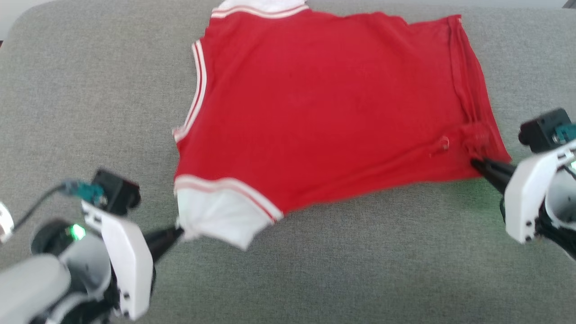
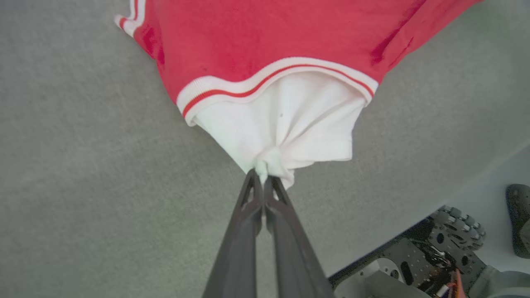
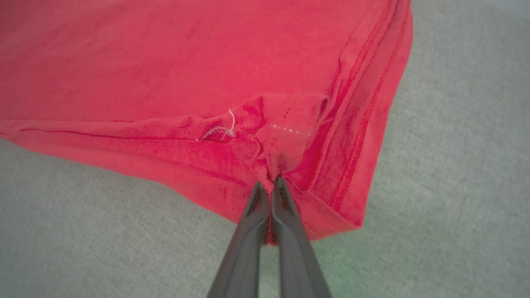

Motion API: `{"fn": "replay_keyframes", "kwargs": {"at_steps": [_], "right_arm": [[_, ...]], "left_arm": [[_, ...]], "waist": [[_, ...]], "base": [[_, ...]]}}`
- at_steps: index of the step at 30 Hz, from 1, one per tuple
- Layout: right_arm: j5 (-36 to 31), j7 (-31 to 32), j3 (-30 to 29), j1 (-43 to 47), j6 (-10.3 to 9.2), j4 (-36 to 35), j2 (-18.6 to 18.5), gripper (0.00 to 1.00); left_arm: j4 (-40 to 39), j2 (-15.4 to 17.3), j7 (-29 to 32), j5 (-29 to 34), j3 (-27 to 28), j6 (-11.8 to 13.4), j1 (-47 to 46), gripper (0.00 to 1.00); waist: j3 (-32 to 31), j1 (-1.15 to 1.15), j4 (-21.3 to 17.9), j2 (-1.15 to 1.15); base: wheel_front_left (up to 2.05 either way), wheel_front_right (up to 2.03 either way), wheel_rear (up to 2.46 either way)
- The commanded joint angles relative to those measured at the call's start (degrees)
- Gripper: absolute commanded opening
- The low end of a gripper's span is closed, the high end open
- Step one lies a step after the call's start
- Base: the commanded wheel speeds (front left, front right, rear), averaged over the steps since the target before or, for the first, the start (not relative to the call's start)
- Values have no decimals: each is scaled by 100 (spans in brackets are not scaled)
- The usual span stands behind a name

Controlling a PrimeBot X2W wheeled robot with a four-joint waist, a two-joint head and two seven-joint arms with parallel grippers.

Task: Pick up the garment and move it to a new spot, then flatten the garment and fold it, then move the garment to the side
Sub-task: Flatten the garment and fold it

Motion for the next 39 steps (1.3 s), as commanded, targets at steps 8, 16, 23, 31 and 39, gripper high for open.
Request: {"fn": "replay_keyframes", "kwargs": {"at_steps": [8, 16, 23, 31, 39], "right_arm": [[399, 454, -420, 1234, -14, -1023, -361, 0], [469, 508, -801, 2022, -14, -1527, -261, 0], [233, 414, -1390, 2168, -13, -1991, 29, 0], [-149, 467, -1959, 1635, -14, -2064, 544, 0], [-649, 519, -1857, 639, -15, -1462, 1019, 0]], "left_arm": [[-621, 108, -162, -354, -301, 484, 891, 0], [-713, 25, -150, -325, -392, 568, 1082, 0], [-780, 526, -220, -46, 86, 545, 460, 0], [-365, 777, 85, 564, 624, 153, -665, 0], [992, -26, 559, 1130, 662, -606, -1720, 0]], "waist": [[46, 0, 8, 0], [111, 0, 16, 0], [189, 0, -49, 0], [368, 0, -234, 0], [657, 0, -366, 0]], "base": [[0, 0, 0], [0, 0, 0], [0, 0, 0], [0, 0, 0], [0, 0, 0]]}}
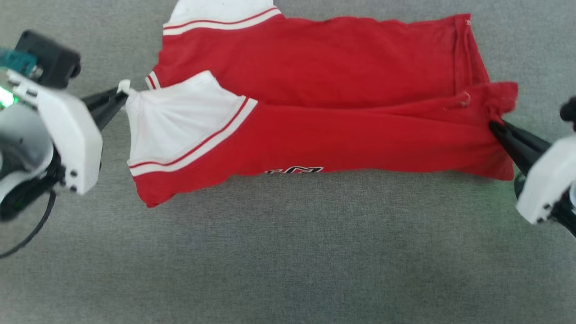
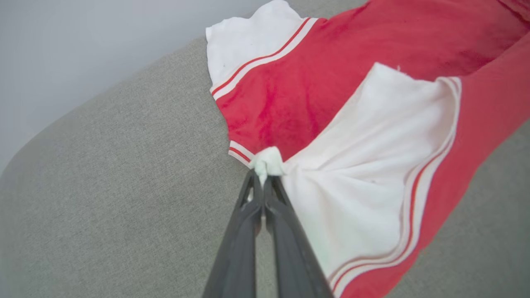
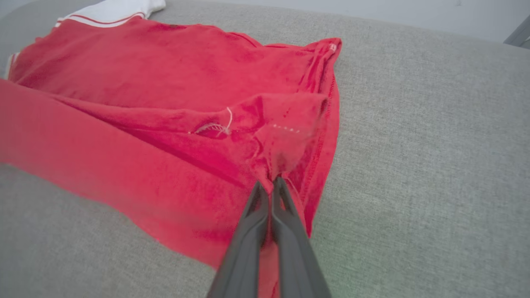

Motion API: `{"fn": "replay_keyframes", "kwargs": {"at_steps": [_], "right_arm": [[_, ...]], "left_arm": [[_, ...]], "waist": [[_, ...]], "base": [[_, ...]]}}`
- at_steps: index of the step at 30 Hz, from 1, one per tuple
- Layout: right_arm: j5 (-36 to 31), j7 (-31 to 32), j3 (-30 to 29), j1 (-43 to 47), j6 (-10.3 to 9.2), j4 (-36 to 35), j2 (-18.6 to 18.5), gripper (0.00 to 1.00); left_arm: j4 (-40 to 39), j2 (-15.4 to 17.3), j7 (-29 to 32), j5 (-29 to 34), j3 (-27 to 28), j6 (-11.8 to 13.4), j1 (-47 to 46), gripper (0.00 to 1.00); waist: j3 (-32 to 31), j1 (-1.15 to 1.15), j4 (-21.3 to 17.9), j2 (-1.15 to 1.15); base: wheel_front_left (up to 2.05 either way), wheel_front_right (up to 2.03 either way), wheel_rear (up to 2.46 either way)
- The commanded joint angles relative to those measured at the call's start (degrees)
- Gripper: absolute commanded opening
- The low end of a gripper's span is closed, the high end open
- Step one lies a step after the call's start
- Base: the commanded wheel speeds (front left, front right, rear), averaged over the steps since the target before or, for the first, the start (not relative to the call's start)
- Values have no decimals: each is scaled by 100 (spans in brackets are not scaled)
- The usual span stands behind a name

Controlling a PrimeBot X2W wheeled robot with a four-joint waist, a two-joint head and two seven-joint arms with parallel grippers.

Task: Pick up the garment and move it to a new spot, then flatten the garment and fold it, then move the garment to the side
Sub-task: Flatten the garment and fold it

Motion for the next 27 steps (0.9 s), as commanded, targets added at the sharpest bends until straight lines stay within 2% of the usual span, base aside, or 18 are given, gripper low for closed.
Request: {"fn": "replay_keyframes", "kwargs": {"at_steps": [1, 5, 6, 7, 10, 15, 16, 18, 20, 21, 22, 23, 24, 27], "right_arm": [[-98, -16, 19, -128, -15, 106, 37, 0], [-342, 40, 129, -502, -15, 627, 264, 0], [-451, 51, 154, -668, -15, 894, 402, 0], [-498, 86, 189, -730, -15, 1022, 463, 0], [-540, 71, 297, -923, -14, 1296, 622, 0], [-527, 86, 498, -1107, -15, 1641, 689, 0], [-511, 84, 543, -1133, -15, 1678, 678, 4], [-482, 63, 602, -1188, -15, 1747, 642, 42], [-465, 81, 613, -1203, -15, 1765, 630, 46], [-449, 107, 622, -1209, -15, 1779, 621, 71], [-422, 113, 647, -1216, -15, 1764, 599, 100], [-403, 83, 642, -1219, -15, 1740, 583, 100], [-396, 40, 622, -1222, -15, 1692, 557, 100], [-370, -100, 494, -1181, -14, 1483, 500, 100]], "left_arm": [[189, -95, 34, 107, -19, -87, -122, 0], [1148, -619, 71, 355, -142, -560, -518, 0], [1629, -893, 88, 446, -227, -803, -660, 0], [1863, -1003, 98, 507, -272, -895, -738, 0], [2502, -1344, 147, 432, -374, -1085, -878, 0], [3290, -1741, 284, 265, -555, -1210, -972, 0], [3410, -1791, 329, 232, -595, -1228, -984, 0], [3641, -1892, 415, 94, -642, -1227, -982, 0], [3733, -1931, 440, 16, -638, -1225, -980, 3], [3819, -1963, 449, -27, -624, -1227, -1009, 30], [3886, -1990, 476, -83, -608, -1228, -1035, 45], [3932, -2004, 504, -150, -592, -1229, -1057, 78], [3947, -2008, 501, -185, -574, -1231, -1098, 100], [3933, -1967, 567, -332, -528, -1233, -1127, 100]], "waist": [[69, 0, -33, 0], [218, 0, -83, 0], [286, 0, -110, 0], [319, 0, -127, 0], [411, 0, -172, 0], [503, 0, -235, 0], [510, 0, -245, 0], [511, 0, -260, 0], [503, 0, -265, 0], [488, 0, -269, 0], [465, 0, -271, 0], [438, 0, -269, 0], [403, 0, -263, 0], [284, 0, -240, 0]], "base": [[0, 0, 0], [0, 0, 0], [0, 0, 0], [0, 0, 0], [0, 0, 0], [0, 0, 0], [0, 0, 0], [0, 0, 0], [0, 0, 0], [0, 0, 0], [0, 0, 0], [0, 0, 0], [0, 0, 0], [0, 0, 0]]}}
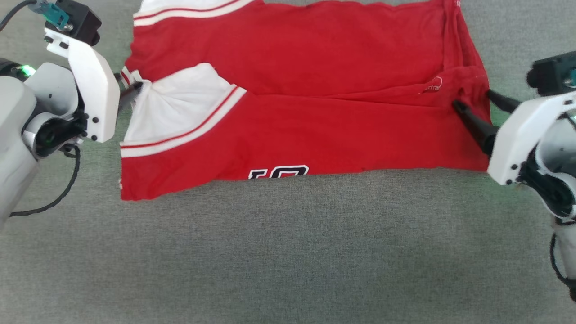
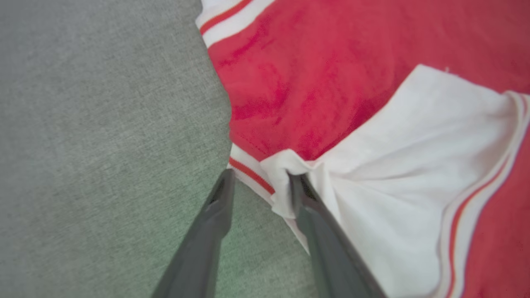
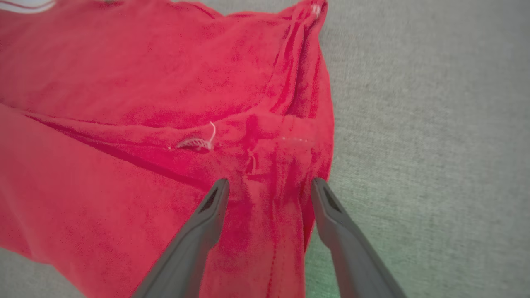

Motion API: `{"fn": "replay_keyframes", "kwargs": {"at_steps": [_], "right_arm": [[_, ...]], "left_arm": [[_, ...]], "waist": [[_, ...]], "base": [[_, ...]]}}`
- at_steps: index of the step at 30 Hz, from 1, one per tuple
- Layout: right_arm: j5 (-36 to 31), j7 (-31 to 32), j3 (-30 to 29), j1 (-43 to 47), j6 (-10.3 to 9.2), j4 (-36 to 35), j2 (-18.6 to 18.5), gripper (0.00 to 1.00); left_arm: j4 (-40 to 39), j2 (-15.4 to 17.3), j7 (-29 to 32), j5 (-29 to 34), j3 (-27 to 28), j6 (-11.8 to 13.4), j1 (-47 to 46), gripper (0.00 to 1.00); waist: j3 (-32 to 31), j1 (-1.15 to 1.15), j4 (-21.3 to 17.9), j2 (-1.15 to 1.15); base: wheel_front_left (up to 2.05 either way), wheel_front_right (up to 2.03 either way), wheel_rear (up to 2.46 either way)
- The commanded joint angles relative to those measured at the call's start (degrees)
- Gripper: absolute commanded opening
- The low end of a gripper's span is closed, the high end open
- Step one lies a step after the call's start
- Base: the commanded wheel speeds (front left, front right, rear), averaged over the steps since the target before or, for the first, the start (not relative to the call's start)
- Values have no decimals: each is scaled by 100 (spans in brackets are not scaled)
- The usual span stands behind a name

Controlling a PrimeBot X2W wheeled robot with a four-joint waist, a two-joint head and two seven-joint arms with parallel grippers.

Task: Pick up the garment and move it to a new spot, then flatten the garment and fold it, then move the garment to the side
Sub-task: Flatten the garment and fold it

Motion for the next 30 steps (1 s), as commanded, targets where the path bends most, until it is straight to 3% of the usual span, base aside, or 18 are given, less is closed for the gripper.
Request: {"fn": "replay_keyframes", "kwargs": {"at_steps": [1, 5, 9, 15, 24, 27, 30], "right_arm": [[35, -86, -74, 104, -13, -103, -24, 100], [-91, -344, -442, 361, -13, -486, -11, 100], [-278, -691, -909, 722, -11, -954, 169, 100], [-627, -1147, -1501, 1266, -8, -1546, 629, 100], [-784, -1092, -1821, 1844, -8, -2188, 1236, 100], [-805, -1056, -1837, 1942, -8, -2289, 1380, 100], [-775, -964, -1780, 2020, -8, -2326, 1483, 100]], "left_arm": [[-34, 64, 49, -70, 2, 19, -44, 100], [-321, 237, 96, -96, 26, 64, 50, 100], [-916, 504, 155, -251, 67, 330, 291, 100], [-2239, 1005, 346, -618, 120, 1028, 837, 100], [-3944, 1726, 471, -1104, 118, 2228, 1632, 100], [-4022, 1826, 431, -1158, 92, 2463, 1805, 100], [-3757, 1802, 332, -1214, 94, 2495, 1947, 100]], "waist": [[-95, 0, 30, 0], [-279, 0, 91, 0], [-443, 0, 130, 0], [-555, 0, 141, 0], [-491, 0, -13, 0], [-445, 0, -83, 0], [-385, 0, -147, 0]], "base": [[0, 0, 0], [0, 0, 0], [0, 0, 0], [0, 0, 0], [0, 0, 0], [0, 0, 0], [0, 0, 0]]}}
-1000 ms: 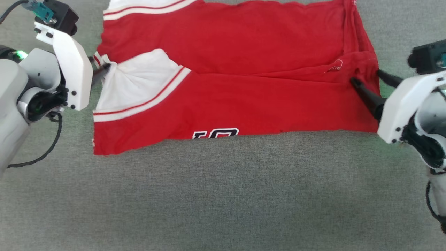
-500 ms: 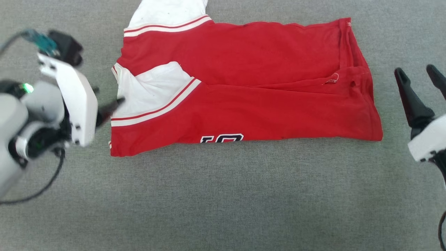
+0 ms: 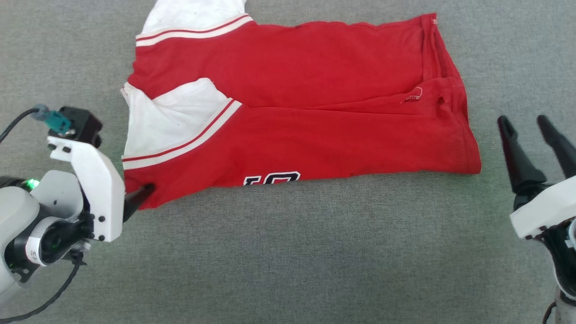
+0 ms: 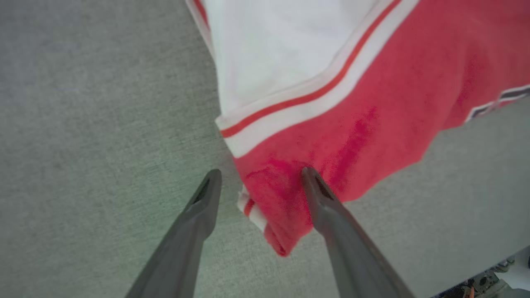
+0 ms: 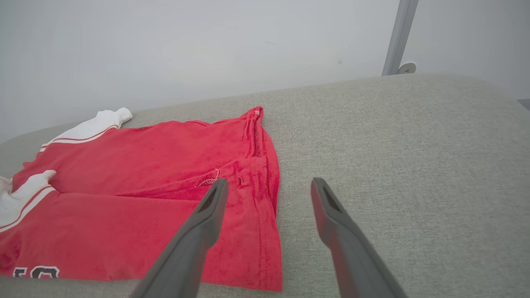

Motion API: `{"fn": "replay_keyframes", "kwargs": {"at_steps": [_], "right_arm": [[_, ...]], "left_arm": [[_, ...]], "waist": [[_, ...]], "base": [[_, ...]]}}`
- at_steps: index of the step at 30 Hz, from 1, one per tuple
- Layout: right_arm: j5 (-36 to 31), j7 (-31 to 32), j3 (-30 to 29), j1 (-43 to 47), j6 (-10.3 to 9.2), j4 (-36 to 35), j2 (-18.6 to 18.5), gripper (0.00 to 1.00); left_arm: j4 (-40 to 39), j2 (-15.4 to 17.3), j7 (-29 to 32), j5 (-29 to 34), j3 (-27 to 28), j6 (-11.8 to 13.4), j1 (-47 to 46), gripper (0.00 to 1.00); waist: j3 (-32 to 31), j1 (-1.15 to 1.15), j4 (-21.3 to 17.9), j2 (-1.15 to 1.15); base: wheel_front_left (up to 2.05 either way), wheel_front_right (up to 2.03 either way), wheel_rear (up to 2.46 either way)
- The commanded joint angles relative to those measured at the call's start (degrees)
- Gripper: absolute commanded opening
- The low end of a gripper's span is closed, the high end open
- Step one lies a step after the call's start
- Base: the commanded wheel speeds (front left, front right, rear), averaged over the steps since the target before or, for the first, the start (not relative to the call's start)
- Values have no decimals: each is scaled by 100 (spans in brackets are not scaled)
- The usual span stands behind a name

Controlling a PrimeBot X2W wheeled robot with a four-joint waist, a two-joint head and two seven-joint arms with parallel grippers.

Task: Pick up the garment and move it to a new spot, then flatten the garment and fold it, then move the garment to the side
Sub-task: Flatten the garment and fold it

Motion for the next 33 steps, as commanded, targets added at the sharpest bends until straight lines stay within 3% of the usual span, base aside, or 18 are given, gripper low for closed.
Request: {"fn": "replay_keyframes", "kwargs": {"at_steps": [1, 9, 10, 11, 16, 25, 26, 27, 33], "right_arm": [[6, 78, 47, 78, -3, -31, 35, 100], [101, 512, 230, 72, -3, 141, 23, 100], [114, 615, 270, 36, -3, 205, -15, 100], [135, 719, 315, -17, -3, 266, -50, 100], [202, 1262, 471, -348, -3, 688, -248, 100], [490, 2403, 1122, -968, -2, 1998, -664, 100], [551, 2517, 1244, -1001, -2, 2117, -686, 45], [596, 2585, 1343, -1034, -1, 2194, -734, 0], [902, 2904, 1465, -1173, -2, 2154, -1038, 0]], "left_arm": [[198, -60, -32, -80, 1, -17, 124, 100], [1263, -611, -179, -335, 20, -458, 187, 100], [1390, -696, -120, -364, -11, -542, 203, 88], [1498, -764, -72, -379, -46, -632, 206, 0], [1833, -1055, -37, -328, -119, -926, 131, 0], [2107, -1461, -84, -244, -127, -1135, -54, 0], [2124, -1489, -87, -245, -129, -1153, -59, 0], [2136, -1515, -96, -233, -132, -1165, -70, 0], [2066, -1422, -115, -305, -63, -1138, -53, 0]], "waist": [[53, 0, -46, 0], [176, 0, -133, 0], [187, 0, -139, 0], [208, 0, -150, 0], [293, 0, -116, 0], [403, 0, 99, 0], [407, 0, 121, 0], [409, 0, 144, 0], [375, 0, 237, 0]], "base": [[0, 0, 0], [0, 0, 0], [0, 0, 0], [0, 0, 0], [0, 0, 0], [0, 0, 0], [0, 0, 0], [0, 0, 0], [0, 0, 0]]}}
